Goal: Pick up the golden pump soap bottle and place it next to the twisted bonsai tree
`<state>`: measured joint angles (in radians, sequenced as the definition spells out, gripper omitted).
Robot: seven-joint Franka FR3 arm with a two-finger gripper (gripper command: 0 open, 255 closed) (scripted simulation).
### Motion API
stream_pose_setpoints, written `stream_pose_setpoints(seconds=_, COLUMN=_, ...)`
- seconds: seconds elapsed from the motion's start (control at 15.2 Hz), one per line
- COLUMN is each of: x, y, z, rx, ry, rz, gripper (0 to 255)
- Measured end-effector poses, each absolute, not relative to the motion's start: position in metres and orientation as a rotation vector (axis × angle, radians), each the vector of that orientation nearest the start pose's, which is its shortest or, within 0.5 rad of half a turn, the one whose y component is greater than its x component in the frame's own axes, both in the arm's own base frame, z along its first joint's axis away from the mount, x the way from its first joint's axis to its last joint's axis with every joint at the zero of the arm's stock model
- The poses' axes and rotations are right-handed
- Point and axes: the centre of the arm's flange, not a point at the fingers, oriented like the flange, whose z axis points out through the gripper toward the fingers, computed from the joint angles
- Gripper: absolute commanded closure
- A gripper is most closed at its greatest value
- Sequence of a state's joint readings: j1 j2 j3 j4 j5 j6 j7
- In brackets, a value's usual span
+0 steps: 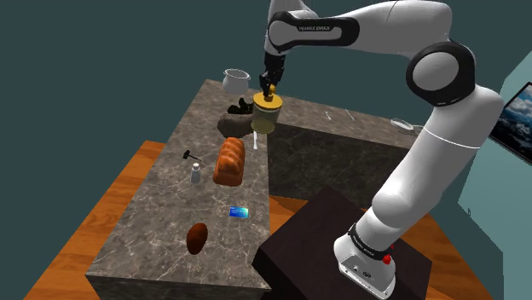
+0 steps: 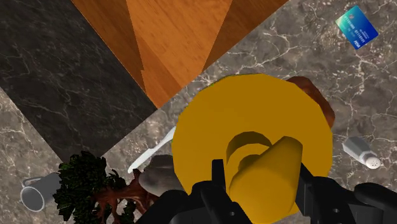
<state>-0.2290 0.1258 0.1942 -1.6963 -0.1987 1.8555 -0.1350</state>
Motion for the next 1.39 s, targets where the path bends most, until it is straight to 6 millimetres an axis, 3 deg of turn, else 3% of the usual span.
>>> stream_pose_setpoints(seconds=0.66, x=0.627, y=-0.173, z=0.521, rx=-3.302, ry=-0.250, rz=-0.036, gripper=255)
stream_pose_setpoints(seconds=0.86, x=0.626, y=-0.183, z=0.509, rx=-3.302, ry=-0.250, rz=-0.036, gripper=255)
stream_pose_setpoints(seconds=1.39, x=0.626, y=-0.185, z=0.467, rx=-3.302, ry=-0.251, rz=-0.036, gripper=255)
